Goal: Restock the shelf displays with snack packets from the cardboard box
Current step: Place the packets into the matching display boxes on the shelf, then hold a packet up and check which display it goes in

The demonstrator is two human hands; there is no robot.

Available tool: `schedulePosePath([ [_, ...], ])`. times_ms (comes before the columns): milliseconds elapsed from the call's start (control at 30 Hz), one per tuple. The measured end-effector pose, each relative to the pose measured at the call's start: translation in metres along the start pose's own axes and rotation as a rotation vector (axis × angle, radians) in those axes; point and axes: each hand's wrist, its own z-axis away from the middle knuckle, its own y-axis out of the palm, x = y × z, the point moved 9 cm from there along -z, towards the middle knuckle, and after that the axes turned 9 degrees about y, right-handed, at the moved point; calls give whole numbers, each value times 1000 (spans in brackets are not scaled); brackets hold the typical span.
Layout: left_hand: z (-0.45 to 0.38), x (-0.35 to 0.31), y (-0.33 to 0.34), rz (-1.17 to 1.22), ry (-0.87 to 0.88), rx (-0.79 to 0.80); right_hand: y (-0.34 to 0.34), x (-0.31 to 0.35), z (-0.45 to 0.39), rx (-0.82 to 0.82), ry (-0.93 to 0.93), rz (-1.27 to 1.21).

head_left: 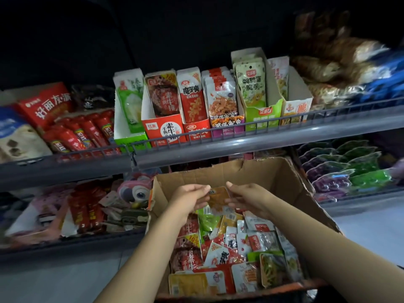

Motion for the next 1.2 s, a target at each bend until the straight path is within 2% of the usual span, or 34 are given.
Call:
schedulePosePath([
  [133, 18, -26, 2, 11, 82, 24, 3, 21, 30, 58, -86, -47],
  [233, 31, -42, -1, -111, 187, 11, 4, 33, 51, 54, -162, 21],
  [300, 37, -52, -2, -215, 258, -6, 2, 39, 60, -9, -230, 61],
  [433, 44, -61, 6, -236, 301, -18, -8, 50, 70, -171, -351, 107],
  [567, 44, -68, 12, -275, 351, -40, -12, 60, 73, -257, -438, 107],
  [667, 39, -69, 15, -266, 375, -21, -16, 63, 72, -291, -429, 45],
  [900, 27, -66, 24, -275, 387, 110, -6, 69, 78, -183, -391, -8],
  [1033, 18, -62, 18, -207, 388, 75, -3, 74, 76, -186, -413, 26],
  [1200, 15, -74, 13, -259, 496, -10, -1, 82, 76, -233, -497, 71],
])
